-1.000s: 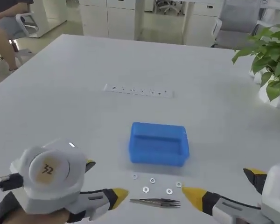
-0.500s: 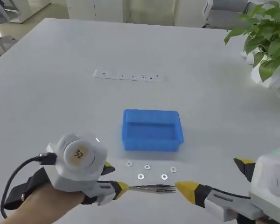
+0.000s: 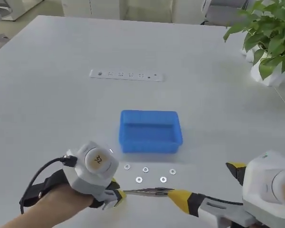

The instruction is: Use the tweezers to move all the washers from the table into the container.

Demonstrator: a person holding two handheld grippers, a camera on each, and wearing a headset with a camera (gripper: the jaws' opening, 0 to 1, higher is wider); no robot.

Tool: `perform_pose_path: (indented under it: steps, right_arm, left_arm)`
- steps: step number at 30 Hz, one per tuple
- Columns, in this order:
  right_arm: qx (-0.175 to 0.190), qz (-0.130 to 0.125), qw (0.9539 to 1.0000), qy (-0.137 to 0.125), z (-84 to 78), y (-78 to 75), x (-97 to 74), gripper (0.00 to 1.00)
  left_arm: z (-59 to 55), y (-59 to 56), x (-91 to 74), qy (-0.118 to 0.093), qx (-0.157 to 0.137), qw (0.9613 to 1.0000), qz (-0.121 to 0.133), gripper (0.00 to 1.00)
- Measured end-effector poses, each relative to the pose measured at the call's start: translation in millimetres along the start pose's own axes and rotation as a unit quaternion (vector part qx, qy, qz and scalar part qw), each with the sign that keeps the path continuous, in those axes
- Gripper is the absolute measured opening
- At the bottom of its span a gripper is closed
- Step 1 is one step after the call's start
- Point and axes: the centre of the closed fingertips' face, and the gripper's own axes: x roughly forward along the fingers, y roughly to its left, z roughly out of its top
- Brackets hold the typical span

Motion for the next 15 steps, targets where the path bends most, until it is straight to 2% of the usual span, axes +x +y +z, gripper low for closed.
perform_pose_path:
  steps: [1, 3, 6, 10, 15]
  right_arm:
    - [-0.002, 0.001, 1.0, 0.001, 0.0, 0.5, -0.2, 0.91]
    - [-0.006, 0.001, 1.0, 0.003, 0.6, 0.6, -0.6, 0.91]
    - [-0.008, 0.001, 1.0, 0.004, 0.0, -0.9, -0.4, 0.91]
    - [-0.009, 0.0, 1.0, 0.003, 0.4, -1.8, -0.4, 0.91]
    - [-0.01, 0.001, 0.9999, 0.003, 0.4, -1.6, 0.0, 0.91]
  left_arm:
    - [-3.1, -2.2, -0.1, 0.009, -0.005, 0.9999, -0.004, 0.11]
    - [6.9, 1.9, 2.0, -0.011, 0.011, 0.9999, 0.002, 0.08]
    - [9.8, -0.1, 4.8, -0.008, 0.009, 0.9999, -0.008, 0.07]
    - [11.6, -2.4, 7.2, -0.003, 0.052, 0.9986, -0.008, 0.03]
    - [11.4, -5.0, 8.3, 0.0, 0.083, 0.9965, -0.009, 0.01]
